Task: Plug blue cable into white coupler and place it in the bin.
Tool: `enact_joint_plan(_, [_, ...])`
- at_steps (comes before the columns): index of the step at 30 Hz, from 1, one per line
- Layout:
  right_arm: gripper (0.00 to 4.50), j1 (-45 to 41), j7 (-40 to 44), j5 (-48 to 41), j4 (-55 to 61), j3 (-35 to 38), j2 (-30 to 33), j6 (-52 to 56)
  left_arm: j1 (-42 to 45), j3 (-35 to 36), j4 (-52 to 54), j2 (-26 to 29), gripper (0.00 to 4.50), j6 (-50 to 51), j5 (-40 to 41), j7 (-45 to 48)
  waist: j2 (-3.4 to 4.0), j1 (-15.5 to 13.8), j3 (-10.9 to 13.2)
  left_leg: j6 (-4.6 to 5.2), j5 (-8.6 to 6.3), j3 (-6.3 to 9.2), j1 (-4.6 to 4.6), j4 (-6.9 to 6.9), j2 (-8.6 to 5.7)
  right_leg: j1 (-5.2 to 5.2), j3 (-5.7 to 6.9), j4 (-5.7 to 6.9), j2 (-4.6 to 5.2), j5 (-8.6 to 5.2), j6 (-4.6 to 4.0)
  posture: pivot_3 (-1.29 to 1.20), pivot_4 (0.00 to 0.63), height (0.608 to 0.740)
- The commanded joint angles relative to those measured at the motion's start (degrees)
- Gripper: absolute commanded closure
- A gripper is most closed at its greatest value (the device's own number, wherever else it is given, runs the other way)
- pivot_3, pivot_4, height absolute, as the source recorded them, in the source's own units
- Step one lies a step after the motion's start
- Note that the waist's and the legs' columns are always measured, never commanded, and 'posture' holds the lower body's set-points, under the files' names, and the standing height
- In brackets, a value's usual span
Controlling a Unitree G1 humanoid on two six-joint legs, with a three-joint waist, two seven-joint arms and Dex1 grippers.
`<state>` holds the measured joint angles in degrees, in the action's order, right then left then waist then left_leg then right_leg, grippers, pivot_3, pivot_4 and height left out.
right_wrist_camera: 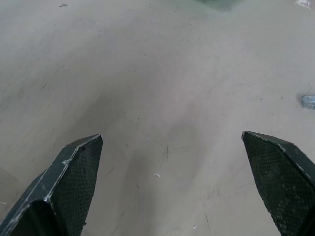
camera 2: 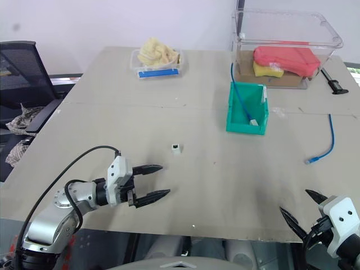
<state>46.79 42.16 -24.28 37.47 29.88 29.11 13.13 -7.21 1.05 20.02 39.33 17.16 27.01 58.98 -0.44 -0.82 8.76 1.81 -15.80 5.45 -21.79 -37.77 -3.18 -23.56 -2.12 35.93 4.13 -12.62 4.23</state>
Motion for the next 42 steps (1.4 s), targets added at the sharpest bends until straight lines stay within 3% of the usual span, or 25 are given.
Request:
enact_joint_plan(1, [0.00,-1.16,-0.84,-0.23,1.99,-0.68,-0.33,-0.06,0.25,0.76,1.17,0.22,0.14,-0.47,1.22,0.64,0.00,0.00,0.00,0.00,0.00,0.00,0.00,0.00,0.00,0.00,0.00,0.00,0.00,0.00,0.00,0.00,0.150,0.740])
enact_joint_plan(9, [0.00,-5.89,-3.57,-0.08,1.73,-1.49,-0.47,0.65,4.64,0.98,5.94,-0.64,0.14,6.93,6.31,-2.94,0.01,0.01,0.00,0.00,0.00,0.00,0.00,0.00,-0.01,0.00,0.02,0.00,-0.03,0.04,0.06,0.00,0.150,0.740])
enact_joint_plan(14, [0.00,-9.07,-4.33,1.39,1.88,0.55,3.99,3.62,6.57,0.88,7.55,0.11,0.14,9.59,8.84,-2.00,0.04,0.10,0.01,0.00,0.01,-0.08,0.02,0.00,-0.02,0.00,-0.04,0.00,-0.08,0.05,0.06,0.00,0.150,0.740])
enact_joint_plan(16, [0.00,-10.71,-3.14,3.28,0.67,1.15,8.17,4.96,8.39,0.95,7.28,-0.03,0.14,10.94,10.06,-1.85,0.03,0.05,0.01,0.00,0.01,-0.09,0.03,0.00,-0.03,0.00,-0.04,0.00,-0.12,0.05,0.06,0.00,0.150,0.740])
enact_joint_plan(19, [0.00,-14.63,1.05,10.78,-5.32,0.35,21.53,7.85,10.26,-1.22,6.91,1.62,0.14,8.74,9.11,3.60,0.02,0.15,0.02,0.01,0.02,-0.20,0.05,-0.06,-0.09,0.04,-0.08,0.02,-0.23,0.05,0.05,0.00,0.150,0.740])
enact_joint_plan(23, [0.00,-20.38,9.00,11.14,-12.82,-1.26,32.35,8.14,9.85,-2.83,6.72,2.92,0.14,5.50,6.96,7.23,-0.03,0.21,0.05,0.05,0.00,-0.31,0.05,-0.09,-0.11,0.04,-0.18,0.01,-0.25,0.05,0.06,0.00,0.150,0.740])
enact_joint_plan(27, [0.00,-28.92,16.00,16.13,-25.25,-8.55,41.98,0.02,7.23,-3.23,6.98,3.09,0.14,1.17,5.28,9.69,0.02,0.23,0.13,0.08,-0.01,-0.36,0.04,-0.09,-0.04,0.04,-0.20,-0.02,-0.28,0.08,0.10,0.00,0.150,0.740])
enact_joint_plan(30, [0.00,-39.21,19.26,19.66,-35.20,-17.00,44.68,-6.00,5.10,-3.86,7.41,3.17,0.14,-2.10,3.57,10.79,0.04,0.37,0.19,0.09,-0.02,-0.40,0.04,-0.09,-0.04,0.04,-0.21,-0.06,-0.24,0.05,0.04,0.00,0.150,0.740])
enact_joint_plan(32, [0.41,-48.07,21.47,23.82,-43.11,-23.76,44.57,-10.60,3.69,-4.02,7.92,2.94,0.09,-3.54,3.08,10.91,0.05,0.39,0.23,0.09,-0.02,-0.43,0.04,-0.09,-0.04,0.03,-0.22,-0.06,-0.20,0.03,0.00,0.00,0.150,0.740])
enact_joint_plan(37, [0.41,-65.72,24.08,33.03,-59.33,-35.22,41.58,-22.12,2.91,-3.61,8.43,2.49,0.09,-3.89,3.38,9.38,0.26,0.39,0.40,0.07,-0.01,-0.42,0.01,-0.12,-0.05,0.01,-0.20,-0.06,-0.21,0.07,0.05,0.00,0.150,0.740])
enact_joint_plan(42, [0.41,-76.93,27.67,38.59,-71.76,-42.42,38.72,-30.13,3.03,-3.53,8.99,2.33,0.09,-3.83,3.20,8.15,0.41,1.12,0.48,-0.05,0.06,-0.46,0.00,-0.13,-0.07,-0.02,-0.22,-0.05,-0.19,0.16,0.20,0.00,0.150,0.740])
